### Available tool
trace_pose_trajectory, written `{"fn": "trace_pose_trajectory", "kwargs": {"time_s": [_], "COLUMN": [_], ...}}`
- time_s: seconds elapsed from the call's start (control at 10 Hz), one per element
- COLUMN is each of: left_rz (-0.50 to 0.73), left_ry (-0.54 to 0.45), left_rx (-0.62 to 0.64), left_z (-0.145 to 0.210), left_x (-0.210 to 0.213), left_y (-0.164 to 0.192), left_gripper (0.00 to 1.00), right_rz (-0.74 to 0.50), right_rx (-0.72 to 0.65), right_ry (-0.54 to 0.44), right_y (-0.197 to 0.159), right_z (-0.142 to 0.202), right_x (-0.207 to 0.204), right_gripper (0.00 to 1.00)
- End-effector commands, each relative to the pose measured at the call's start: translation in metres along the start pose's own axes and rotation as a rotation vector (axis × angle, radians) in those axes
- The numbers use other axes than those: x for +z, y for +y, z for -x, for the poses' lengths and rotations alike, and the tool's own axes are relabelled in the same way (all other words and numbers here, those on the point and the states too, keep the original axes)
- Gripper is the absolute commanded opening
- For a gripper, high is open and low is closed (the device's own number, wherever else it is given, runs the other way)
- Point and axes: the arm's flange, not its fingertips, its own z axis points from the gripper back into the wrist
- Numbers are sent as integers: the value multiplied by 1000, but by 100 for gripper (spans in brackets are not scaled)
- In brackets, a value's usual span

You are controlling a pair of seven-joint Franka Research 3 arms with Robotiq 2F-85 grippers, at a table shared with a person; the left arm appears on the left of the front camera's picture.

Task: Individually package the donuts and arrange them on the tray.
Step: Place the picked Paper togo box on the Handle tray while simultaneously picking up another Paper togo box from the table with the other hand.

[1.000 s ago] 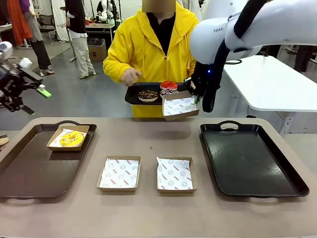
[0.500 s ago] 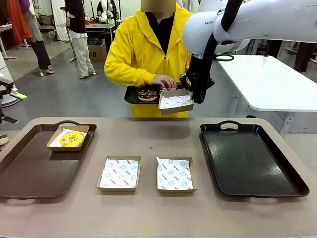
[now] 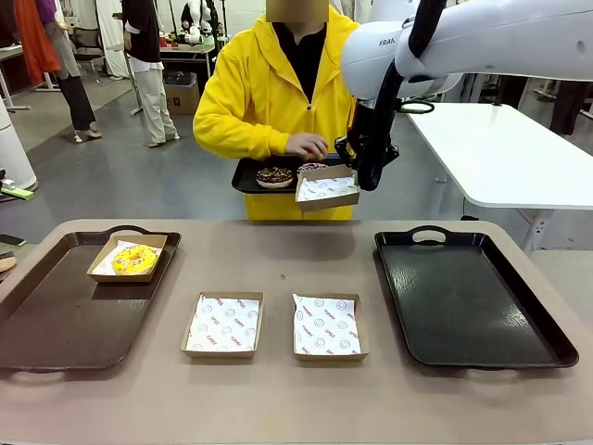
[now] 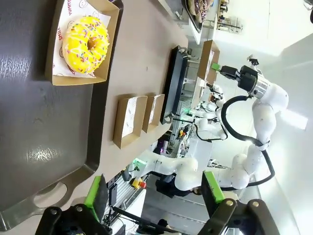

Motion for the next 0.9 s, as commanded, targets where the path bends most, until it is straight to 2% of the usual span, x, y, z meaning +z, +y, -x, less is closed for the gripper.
{"fn": "trace_pose_trajectory", "kwargs": {"time_s": [0.0, 0.8], "left_rz": [-5, -5], "left_ry": [5, 5], "left_rx": [6, 6], "left_z": [-2, -2], "left_x": [-2, -2], "left_y": [-4, -4], "left_gripper": [100, 100], "right_rz": [-2, -2], "right_rx": [0, 0], "right_ry": [-4, -4], "right_y": [0, 0], "right_z": [0, 0], "right_x": [0, 0], "right_gripper": [0, 0]}}
